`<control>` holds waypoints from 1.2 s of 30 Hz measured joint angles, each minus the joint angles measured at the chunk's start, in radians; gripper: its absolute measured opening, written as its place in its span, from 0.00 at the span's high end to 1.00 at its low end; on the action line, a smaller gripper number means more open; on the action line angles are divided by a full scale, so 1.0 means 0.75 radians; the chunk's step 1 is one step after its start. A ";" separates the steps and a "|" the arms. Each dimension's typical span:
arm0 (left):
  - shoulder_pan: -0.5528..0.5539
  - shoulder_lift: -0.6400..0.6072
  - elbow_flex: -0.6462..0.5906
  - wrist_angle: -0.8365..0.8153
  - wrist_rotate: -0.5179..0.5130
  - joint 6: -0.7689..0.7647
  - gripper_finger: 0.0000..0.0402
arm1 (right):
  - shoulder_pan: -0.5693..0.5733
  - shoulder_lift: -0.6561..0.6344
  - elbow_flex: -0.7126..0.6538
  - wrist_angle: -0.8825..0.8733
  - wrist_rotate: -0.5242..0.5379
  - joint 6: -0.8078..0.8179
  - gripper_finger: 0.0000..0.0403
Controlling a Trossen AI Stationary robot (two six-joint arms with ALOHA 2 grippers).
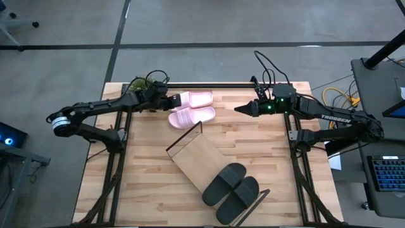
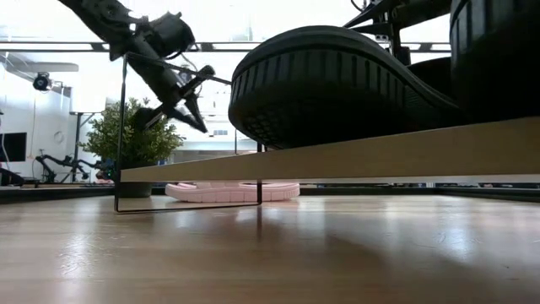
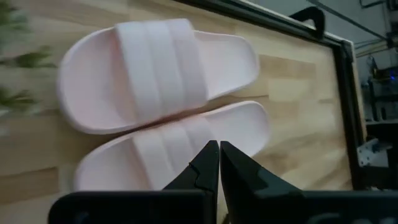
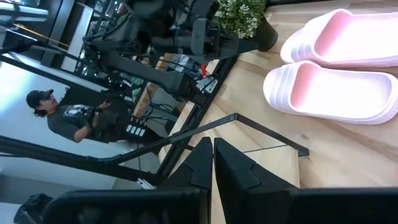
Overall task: Pick and place slides into the shelf
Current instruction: Put the bottom pink slipper on the shelf beside the black slipper
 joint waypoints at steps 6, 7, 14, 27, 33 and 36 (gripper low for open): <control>0.023 -0.082 -0.138 0.103 0.009 -0.046 1.00 | 0.000 -0.004 -0.001 0.000 -0.001 0.005 0.98; 0.023 -0.096 -0.162 0.141 0.010 -0.073 1.00 | 0.000 -0.003 -0.001 0.001 -0.001 0.005 0.98; 0.022 -0.117 -0.320 0.394 0.041 -0.247 1.00 | 0.000 -0.002 -0.001 0.001 0.000 0.005 0.98; 0.022 -0.063 -0.313 0.452 -0.010 -0.246 1.00 | -0.001 -0.002 -0.001 0.001 0.001 0.012 0.98; 0.022 -0.016 -0.313 0.452 -0.011 -0.246 1.00 | -0.001 -0.001 -0.001 0.002 0.001 0.025 0.98; 0.022 -0.001 -0.313 0.456 -0.013 -0.246 1.00 | 0.000 -0.001 -0.001 0.004 0.000 0.026 0.98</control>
